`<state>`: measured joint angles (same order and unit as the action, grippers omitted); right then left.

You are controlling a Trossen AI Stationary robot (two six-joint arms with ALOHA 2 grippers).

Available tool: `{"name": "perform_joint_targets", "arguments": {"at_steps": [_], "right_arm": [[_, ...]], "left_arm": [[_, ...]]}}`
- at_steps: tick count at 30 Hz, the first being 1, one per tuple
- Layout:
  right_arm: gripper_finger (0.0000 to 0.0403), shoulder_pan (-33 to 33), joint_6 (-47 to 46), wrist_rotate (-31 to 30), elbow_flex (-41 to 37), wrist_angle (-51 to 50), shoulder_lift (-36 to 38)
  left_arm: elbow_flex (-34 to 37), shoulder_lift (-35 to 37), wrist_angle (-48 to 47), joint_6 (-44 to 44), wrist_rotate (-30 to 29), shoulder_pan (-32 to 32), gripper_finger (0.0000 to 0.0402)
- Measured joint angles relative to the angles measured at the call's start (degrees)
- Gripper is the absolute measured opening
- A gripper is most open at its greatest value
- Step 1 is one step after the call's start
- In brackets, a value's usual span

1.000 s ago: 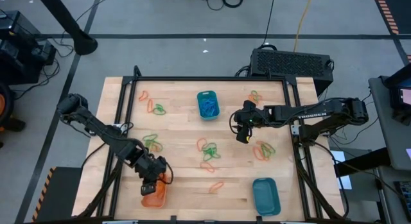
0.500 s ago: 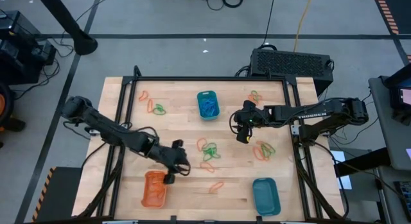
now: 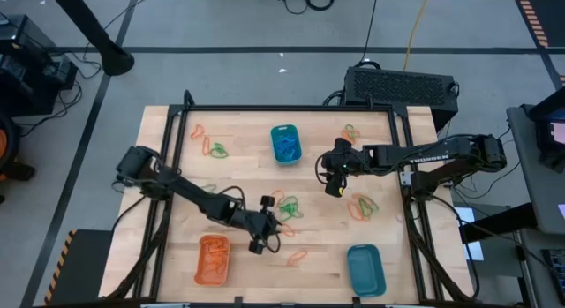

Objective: Sort rubber bands into baskets
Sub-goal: Put the orange rubber band into the orange bin

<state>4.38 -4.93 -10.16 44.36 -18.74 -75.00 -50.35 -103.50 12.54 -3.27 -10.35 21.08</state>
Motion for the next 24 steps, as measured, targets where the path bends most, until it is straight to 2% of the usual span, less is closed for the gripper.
{"name": "perform_joint_targets", "arguments": {"at_steps": [5,15,20,24], "right_arm": [[0.0173,0.0,0.02,-0.02,0.0,-0.02,0.0],[0.0173,0.0,0.03,-0.02,0.0,0.0,0.0],[0.0173,0.0,0.04,-0.02,0.0,0.0,0.0],[0.0173,0.0,0.04,-0.02,0.0,0.01,0.0]], "left_arm": [[0.0,-3.26,2.07,1.45,5.64,-1.08,0.0109],[-2.22,-6.71,2.22,1.44,5.92,-2.34,0.0109],[-2.25,-6.73,0.76,3.14,11.53,-2.62,0.0109],[-2.38,-6.67,-1.37,5.75,11.52,-3.2,0.0109]]}}
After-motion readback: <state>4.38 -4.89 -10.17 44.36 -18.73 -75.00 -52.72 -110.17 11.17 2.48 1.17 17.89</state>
